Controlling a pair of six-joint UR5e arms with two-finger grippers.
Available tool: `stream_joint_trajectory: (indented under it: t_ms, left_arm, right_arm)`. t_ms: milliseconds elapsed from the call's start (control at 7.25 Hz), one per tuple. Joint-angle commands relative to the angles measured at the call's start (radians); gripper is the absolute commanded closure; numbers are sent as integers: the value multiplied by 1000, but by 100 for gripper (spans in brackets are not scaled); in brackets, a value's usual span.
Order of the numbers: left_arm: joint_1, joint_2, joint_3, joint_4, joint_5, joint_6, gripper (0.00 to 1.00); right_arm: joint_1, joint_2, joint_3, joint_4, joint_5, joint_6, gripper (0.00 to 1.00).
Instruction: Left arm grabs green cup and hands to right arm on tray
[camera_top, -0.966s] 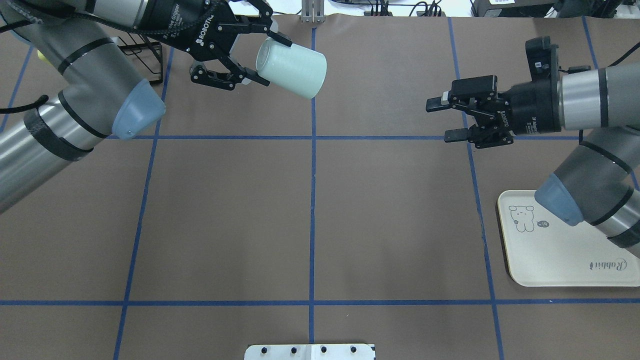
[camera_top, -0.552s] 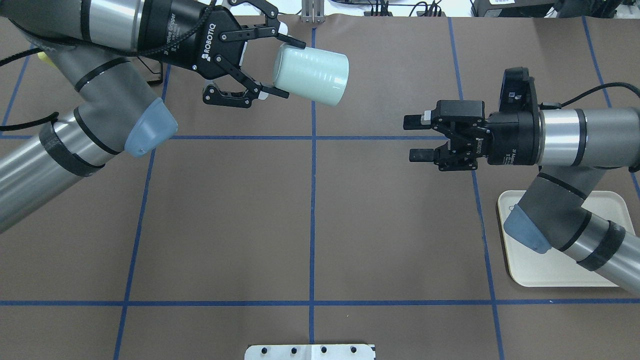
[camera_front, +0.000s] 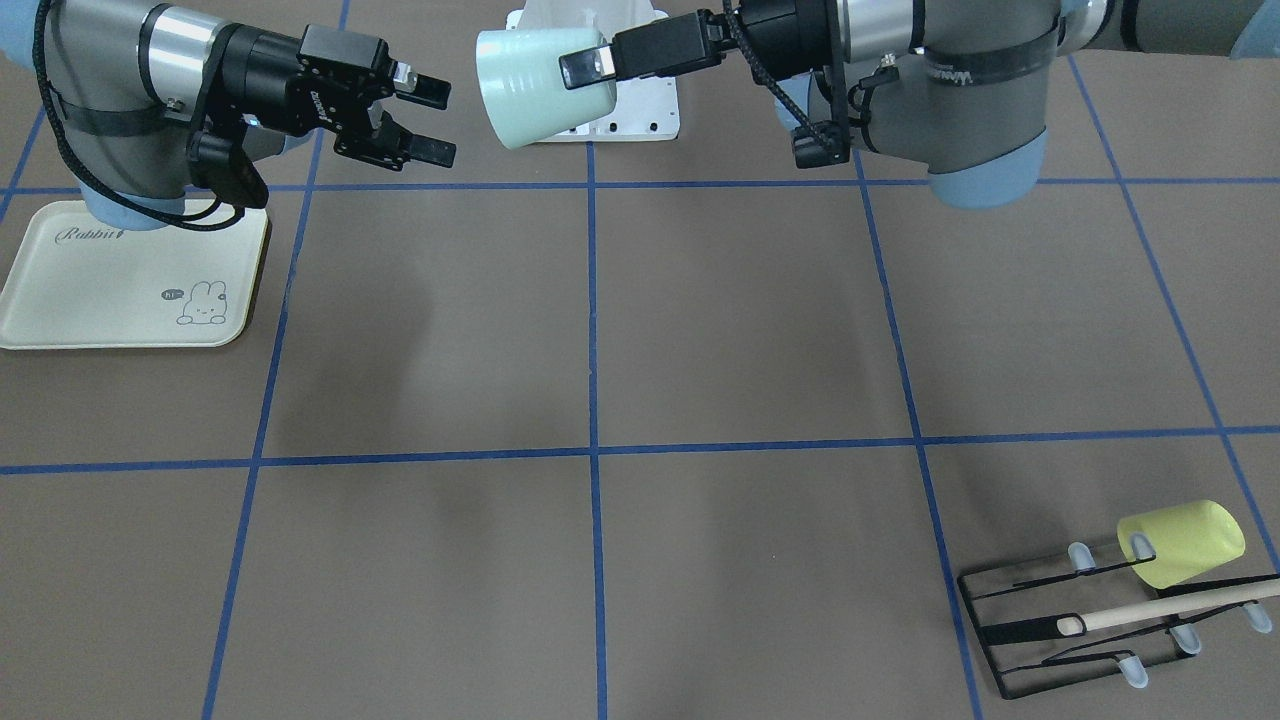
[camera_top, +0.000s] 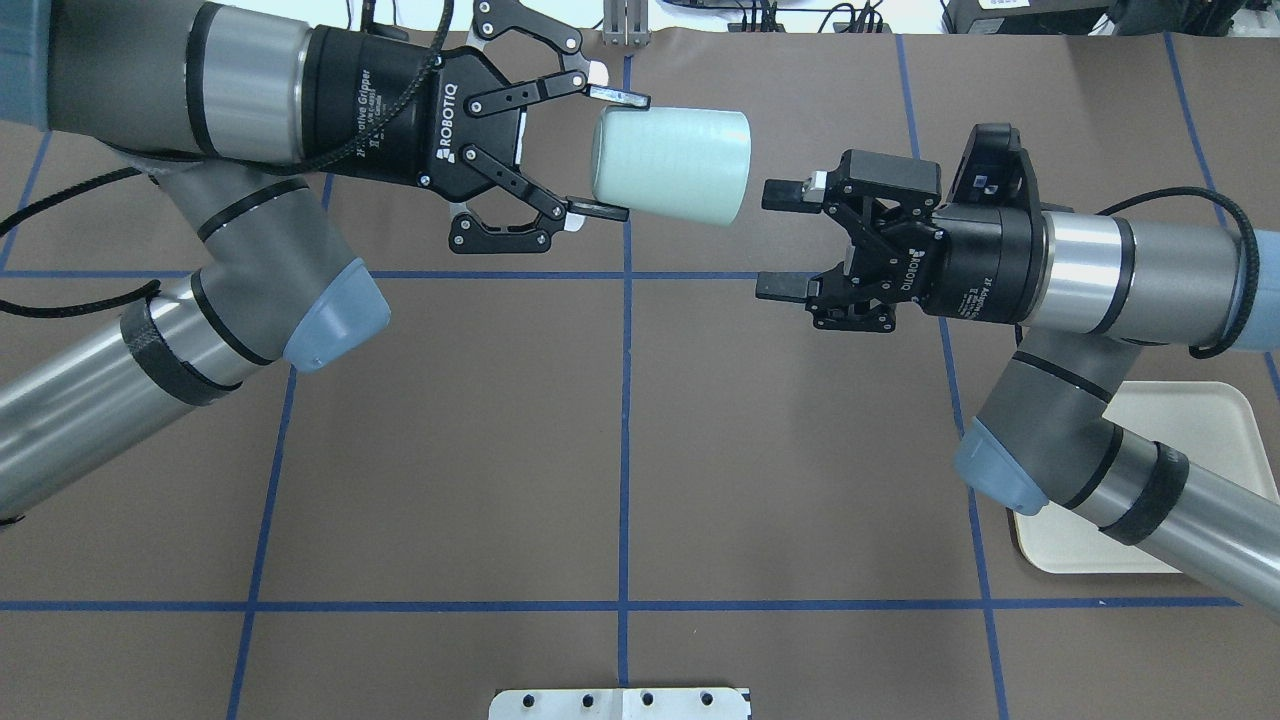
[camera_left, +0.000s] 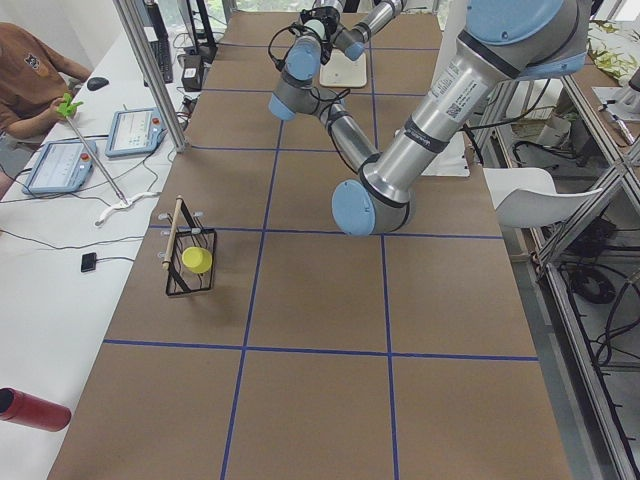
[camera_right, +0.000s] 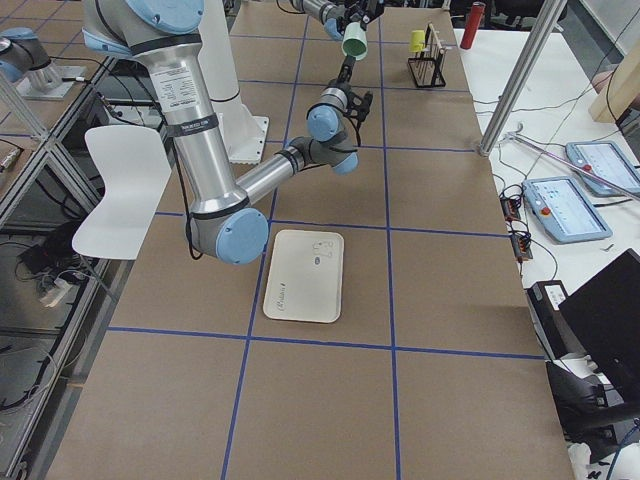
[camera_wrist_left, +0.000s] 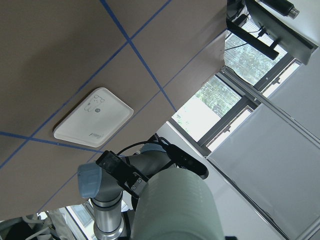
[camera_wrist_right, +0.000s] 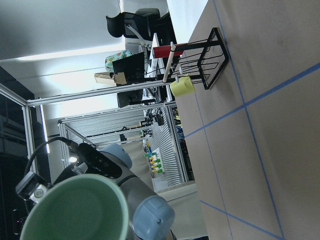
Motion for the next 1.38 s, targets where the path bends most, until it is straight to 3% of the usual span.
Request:
stream_joint_trajectory:
  t_ms: [0, 138, 552, 966, 1241]
  left_arm:
    - [9, 2, -9, -3, 29, -26, 100]
    - [29, -3, -11, -3, 77, -35, 100]
    - [60, -8, -12, -5, 102, -40, 100]
    - [67, -9, -26, -2, 102, -80, 100]
    - [102, -9, -24, -2, 103, -83, 100]
  right_arm:
    - [-22, 10, -10, 37, -42, 14, 1]
    - [-31, 17, -10, 38, -42, 14, 2]
    - [-42, 27, -30, 161, -54, 9, 7]
    - [-45, 32, -35, 199, -66, 5, 26]
    - [-45, 35, -35, 201, -68, 6, 26]
